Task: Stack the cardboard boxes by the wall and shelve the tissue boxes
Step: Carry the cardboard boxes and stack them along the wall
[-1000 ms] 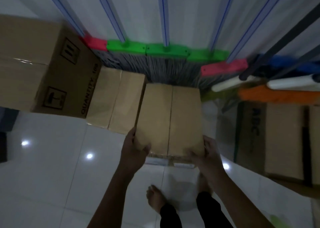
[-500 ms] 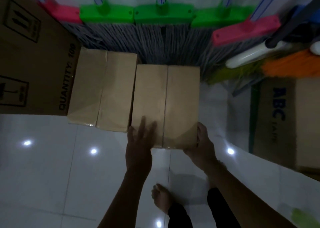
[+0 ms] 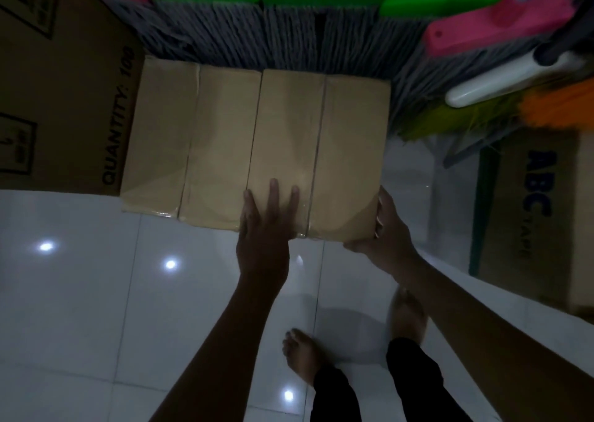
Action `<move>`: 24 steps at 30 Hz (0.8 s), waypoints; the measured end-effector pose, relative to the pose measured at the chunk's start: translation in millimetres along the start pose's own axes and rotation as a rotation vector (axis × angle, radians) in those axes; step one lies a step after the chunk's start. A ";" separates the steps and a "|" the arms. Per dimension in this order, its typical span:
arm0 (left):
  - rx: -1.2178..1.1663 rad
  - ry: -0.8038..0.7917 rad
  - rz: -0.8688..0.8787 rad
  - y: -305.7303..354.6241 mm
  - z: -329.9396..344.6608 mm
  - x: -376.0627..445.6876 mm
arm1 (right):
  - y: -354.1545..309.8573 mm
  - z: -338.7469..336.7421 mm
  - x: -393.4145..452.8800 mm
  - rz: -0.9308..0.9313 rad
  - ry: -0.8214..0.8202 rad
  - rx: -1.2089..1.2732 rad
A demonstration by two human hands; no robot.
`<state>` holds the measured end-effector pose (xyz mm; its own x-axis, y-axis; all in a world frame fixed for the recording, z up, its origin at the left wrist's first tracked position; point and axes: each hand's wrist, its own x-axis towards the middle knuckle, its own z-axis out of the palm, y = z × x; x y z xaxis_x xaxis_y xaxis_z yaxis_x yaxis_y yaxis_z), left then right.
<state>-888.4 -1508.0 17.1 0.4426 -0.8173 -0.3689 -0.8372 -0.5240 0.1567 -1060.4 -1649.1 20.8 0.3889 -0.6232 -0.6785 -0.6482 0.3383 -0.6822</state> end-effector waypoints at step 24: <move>-0.526 0.135 -0.200 -18.7 -275.4 -275.5 | -229.3 4.6 -323.8 -0.297 -0.045 -0.471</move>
<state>-906.2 -1339.0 368.1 0.6421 -0.6952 -0.3232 -0.4758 -0.6919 0.5430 -1034.7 -1521.6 395.6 0.6200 -0.6097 -0.4938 -0.7253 -0.2053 -0.6571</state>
